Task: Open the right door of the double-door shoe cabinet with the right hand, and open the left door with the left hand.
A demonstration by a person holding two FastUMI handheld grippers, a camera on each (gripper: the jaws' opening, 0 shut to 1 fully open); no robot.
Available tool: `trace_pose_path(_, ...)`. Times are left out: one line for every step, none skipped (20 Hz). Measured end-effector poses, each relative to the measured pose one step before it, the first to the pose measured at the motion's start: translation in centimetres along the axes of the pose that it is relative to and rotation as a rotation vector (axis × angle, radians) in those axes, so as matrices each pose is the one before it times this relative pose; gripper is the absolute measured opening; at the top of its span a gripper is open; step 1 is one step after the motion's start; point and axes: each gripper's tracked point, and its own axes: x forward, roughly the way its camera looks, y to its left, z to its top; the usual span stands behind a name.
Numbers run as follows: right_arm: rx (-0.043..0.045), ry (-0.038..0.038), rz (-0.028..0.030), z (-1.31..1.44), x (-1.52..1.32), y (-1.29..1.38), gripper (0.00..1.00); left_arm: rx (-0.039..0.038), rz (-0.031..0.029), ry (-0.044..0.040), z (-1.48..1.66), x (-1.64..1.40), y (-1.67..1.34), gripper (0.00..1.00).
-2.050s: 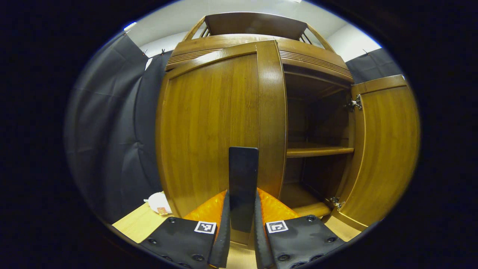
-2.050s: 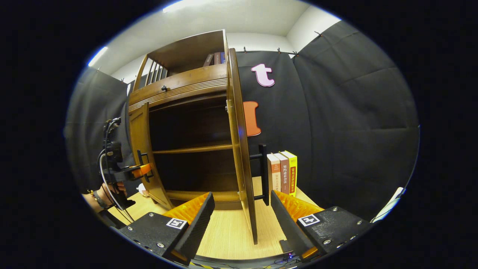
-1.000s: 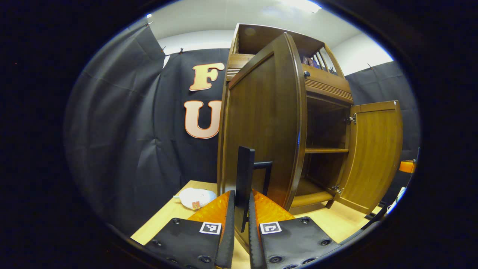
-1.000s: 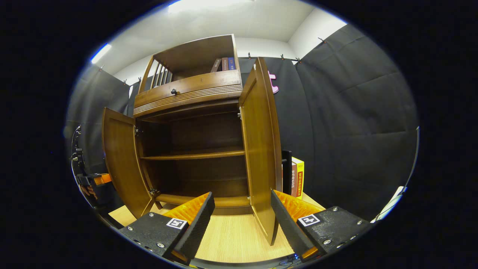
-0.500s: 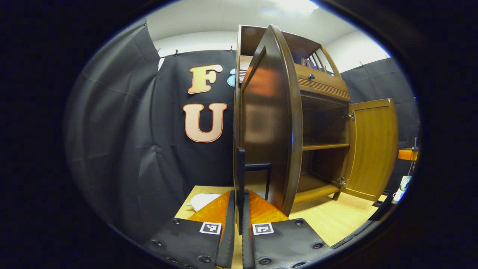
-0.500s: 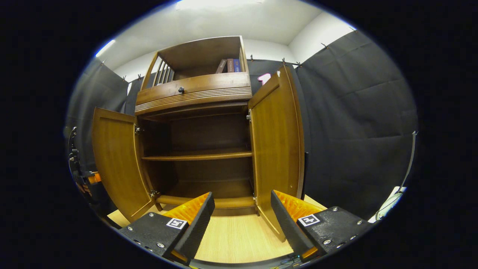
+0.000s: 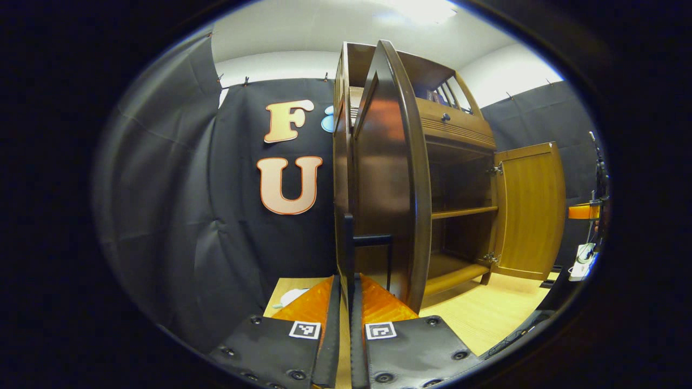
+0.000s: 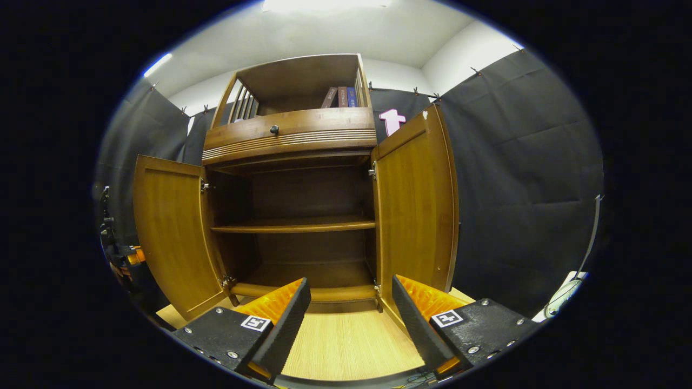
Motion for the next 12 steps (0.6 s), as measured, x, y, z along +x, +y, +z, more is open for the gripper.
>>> trace_pose_path(-0.00214, 0.00227, 0.00235, -0.051, 0.116, -0.028, 0.95, -0.00956, -0.00257, -0.00533, -0.044, -0.122, 0.142, 0.16)
trace_pose_path(-0.00068, 0.00143, 0.00258, -0.049, -0.018, 0.016, 0.99, -0.01213, 0.00782, -0.00242, 0.026, -0.295, 0.302, 0.17)
trace_pose_path(0.00096, 0.00089, 0.00213, 0.002, 0.112, -0.040, 0.99, -0.01052, 0.00845, 0.00891, -0.391, -0.512, 0.361, 0.17)
trace_pose_path(-0.00004, -0.00061, 0.00226, 0.019, 0.102, -0.066, 0.99, -0.00293, 0.00691, 0.01374, -0.354, -0.768, 0.009, 0.21)
trace_pose_path(-0.00104, 0.00064, 0.00211, -0.028, 0.062, -0.172, 0.99, 0.00671, 0.01378, 0.00674, -0.098, -0.675, 0.095, 0.23)
trace_pose_path(-0.00230, 0.00026, 0.00245, -0.036, 0.090, -0.167, 0.99, 0.01129, 0.01282, 0.00519, -0.057, -0.853, -0.157, 0.23)
trace_pose_path(-0.00338, -0.00050, 0.00363, -0.008, 0.155, -0.147, 0.97, 0.01448, 0.02337, -0.00066, 0.217, -0.935, 0.045, 0.23)
trace_pose_path(-0.00669, -0.00600, 0.00086, -0.018, 0.083, -0.212, 0.95, 0.00557, 0.02195, -0.00596, 0.349, -0.940, -0.070, 0.25)
trace_pose_path(-0.00975, -0.00441, 0.00112, -0.072, 0.302, -0.232, 0.93, -0.00985, 0.02969, 0.00059, 0.114, -0.712, -0.114, 0.23)
trace_pose_path(-0.00666, 0.00092, 0.00611, -0.206, 0.249, -0.116, 0.93, -0.01046, 0.02689, 0.00341, -0.030, -0.919, -0.325, 0.23)
trace_pose_path(-0.00094, 0.00695, 0.01229, -0.293, 0.360, 0.014, 0.92, -0.00405, 0.02963, 0.00252, 0.195, -0.750, -0.272, 0.23)
trace_pose_path(0.00316, 0.00806, 0.01533, -0.240, 0.308, 0.139, 0.92, -0.00035, 0.02241, -0.00835, 0.531, -0.819, -0.776, 0.23)
